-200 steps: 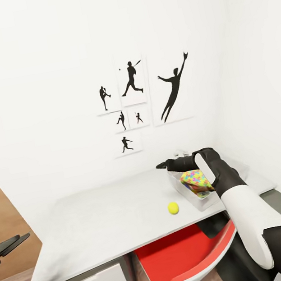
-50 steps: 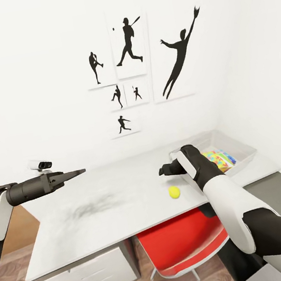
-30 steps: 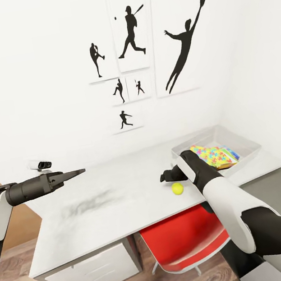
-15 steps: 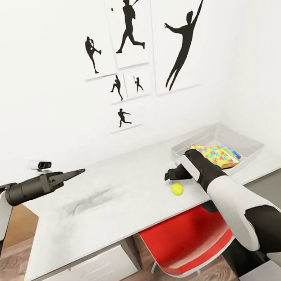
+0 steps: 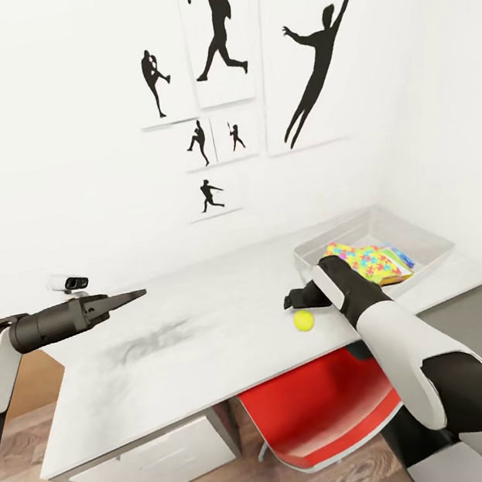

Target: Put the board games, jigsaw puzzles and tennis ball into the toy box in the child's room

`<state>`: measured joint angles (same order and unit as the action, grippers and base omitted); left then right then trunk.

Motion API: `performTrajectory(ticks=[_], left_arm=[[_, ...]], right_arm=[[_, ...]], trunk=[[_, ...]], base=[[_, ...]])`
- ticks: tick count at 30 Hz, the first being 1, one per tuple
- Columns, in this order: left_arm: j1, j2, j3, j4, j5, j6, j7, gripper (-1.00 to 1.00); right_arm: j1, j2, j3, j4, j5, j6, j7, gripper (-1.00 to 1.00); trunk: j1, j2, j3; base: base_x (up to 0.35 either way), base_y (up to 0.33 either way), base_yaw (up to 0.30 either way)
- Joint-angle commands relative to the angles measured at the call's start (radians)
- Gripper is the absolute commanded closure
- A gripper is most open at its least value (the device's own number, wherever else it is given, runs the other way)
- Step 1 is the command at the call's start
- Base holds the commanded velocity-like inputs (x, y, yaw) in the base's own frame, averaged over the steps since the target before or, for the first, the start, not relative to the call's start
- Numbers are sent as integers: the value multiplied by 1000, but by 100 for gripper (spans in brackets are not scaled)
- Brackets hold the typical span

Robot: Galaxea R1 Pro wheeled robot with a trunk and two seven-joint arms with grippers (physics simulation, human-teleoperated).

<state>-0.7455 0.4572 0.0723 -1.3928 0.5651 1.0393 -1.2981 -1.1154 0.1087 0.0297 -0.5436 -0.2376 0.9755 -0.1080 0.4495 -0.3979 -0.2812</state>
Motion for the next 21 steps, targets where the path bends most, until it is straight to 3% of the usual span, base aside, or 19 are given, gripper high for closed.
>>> performTrajectory(ticks=[1, 21], left_arm=[[-1, 0, 0, 0, 2, 8, -1, -100], [-2, 0, 0, 0, 0, 8, -1, -100]], right_arm=[[-1, 0, 3, -1, -11, 3, -10, -100], [-1, -2, 2, -5, -11, 3, -10, -100]], trunk=[[1, -2, -4], [1, -2, -36]], base=[[0, 0, 0], [43, 10, 0]])
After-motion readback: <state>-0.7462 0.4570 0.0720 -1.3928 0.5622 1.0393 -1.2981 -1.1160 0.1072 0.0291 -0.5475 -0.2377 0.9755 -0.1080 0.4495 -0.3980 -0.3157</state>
